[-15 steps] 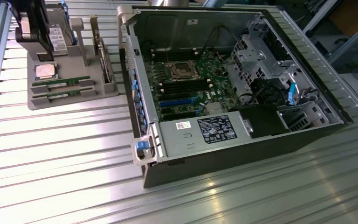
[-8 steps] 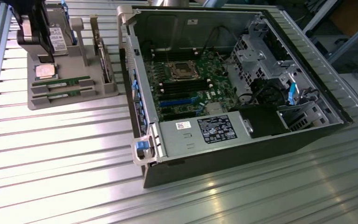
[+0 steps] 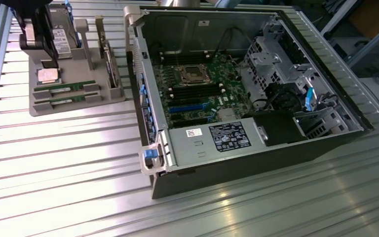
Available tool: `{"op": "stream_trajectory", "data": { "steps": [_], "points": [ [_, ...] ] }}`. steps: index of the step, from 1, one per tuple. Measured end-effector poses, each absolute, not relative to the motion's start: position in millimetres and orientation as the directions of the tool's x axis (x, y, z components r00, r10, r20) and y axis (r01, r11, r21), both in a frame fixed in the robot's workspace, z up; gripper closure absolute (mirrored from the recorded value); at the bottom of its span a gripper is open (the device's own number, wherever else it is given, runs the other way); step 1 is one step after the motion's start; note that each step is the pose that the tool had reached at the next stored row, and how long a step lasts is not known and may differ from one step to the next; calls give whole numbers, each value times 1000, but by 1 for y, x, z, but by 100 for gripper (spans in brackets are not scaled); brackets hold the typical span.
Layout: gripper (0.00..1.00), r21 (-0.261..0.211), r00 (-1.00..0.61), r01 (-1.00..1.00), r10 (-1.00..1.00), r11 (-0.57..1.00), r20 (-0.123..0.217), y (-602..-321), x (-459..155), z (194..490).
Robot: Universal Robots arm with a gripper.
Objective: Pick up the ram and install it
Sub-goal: 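Pick up the ram and move it above insertion slot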
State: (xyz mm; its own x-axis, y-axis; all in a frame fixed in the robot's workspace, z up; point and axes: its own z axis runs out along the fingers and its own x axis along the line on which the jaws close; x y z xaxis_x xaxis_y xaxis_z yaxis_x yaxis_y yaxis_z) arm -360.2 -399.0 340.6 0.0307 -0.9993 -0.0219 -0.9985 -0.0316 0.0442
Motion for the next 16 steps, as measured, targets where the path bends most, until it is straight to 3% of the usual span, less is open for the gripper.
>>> {"op": "stream_trajectory", "data": {
  "steps": [16],
  "points": [
    [70, 44, 35, -998, -999, -36, -22, -399, -360, 331]
  ]
}}
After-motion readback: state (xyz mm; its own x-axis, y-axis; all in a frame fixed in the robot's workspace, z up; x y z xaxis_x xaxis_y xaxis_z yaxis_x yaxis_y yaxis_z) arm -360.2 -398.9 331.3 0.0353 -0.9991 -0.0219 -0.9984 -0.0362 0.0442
